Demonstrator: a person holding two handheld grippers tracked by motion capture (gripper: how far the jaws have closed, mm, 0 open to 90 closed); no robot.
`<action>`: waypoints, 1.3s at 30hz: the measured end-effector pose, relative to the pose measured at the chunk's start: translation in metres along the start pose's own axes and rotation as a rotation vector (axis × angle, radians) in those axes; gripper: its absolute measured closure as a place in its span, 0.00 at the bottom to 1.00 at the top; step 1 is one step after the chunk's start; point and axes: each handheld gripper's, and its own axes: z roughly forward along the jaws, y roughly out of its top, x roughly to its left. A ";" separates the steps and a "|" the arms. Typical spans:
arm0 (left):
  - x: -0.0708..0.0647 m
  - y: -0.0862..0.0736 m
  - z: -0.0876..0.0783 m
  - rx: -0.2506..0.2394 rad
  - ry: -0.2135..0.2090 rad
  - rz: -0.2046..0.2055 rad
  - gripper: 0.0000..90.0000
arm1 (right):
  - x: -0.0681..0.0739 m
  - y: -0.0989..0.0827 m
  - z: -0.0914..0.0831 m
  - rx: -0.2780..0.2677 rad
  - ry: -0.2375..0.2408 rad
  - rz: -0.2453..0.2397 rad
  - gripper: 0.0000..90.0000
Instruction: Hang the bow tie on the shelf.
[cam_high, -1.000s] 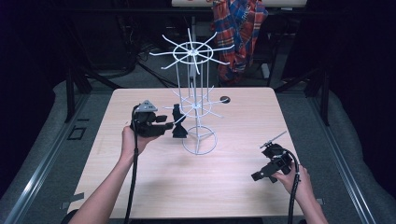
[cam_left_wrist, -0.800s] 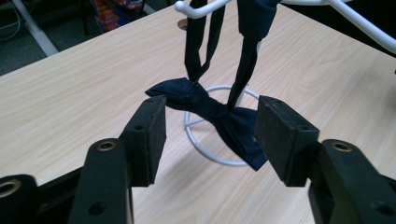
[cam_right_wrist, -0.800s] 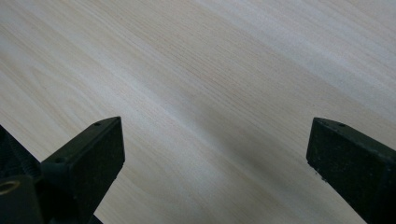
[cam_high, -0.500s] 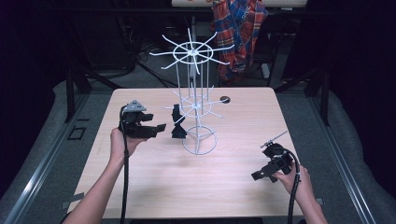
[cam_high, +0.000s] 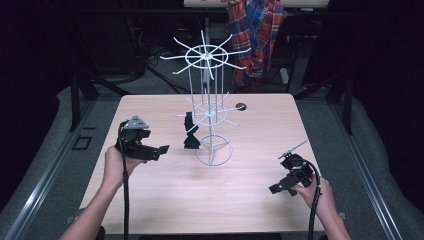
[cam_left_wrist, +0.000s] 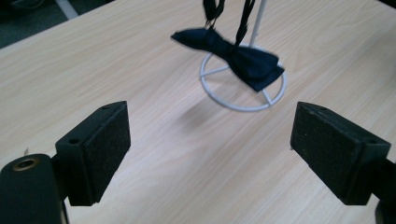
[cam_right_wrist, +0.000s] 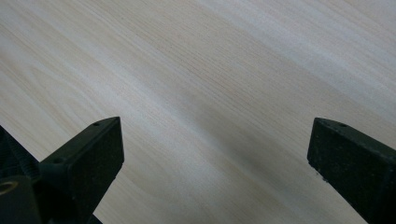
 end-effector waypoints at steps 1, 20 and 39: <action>0.001 -0.004 -0.002 0.009 0.004 -0.005 0.13 | 0.002 -0.001 0.001 -0.021 0.003 0.020 0.04; 0.008 -0.068 -0.011 0.185 0.058 -0.081 0.00 | 0.002 0.001 0.003 0.038 -0.008 -0.014 0.04; 0.019 -0.099 -0.001 0.264 0.028 -0.155 0.00 | 0.003 0.002 0.006 0.040 -0.004 -0.013 0.04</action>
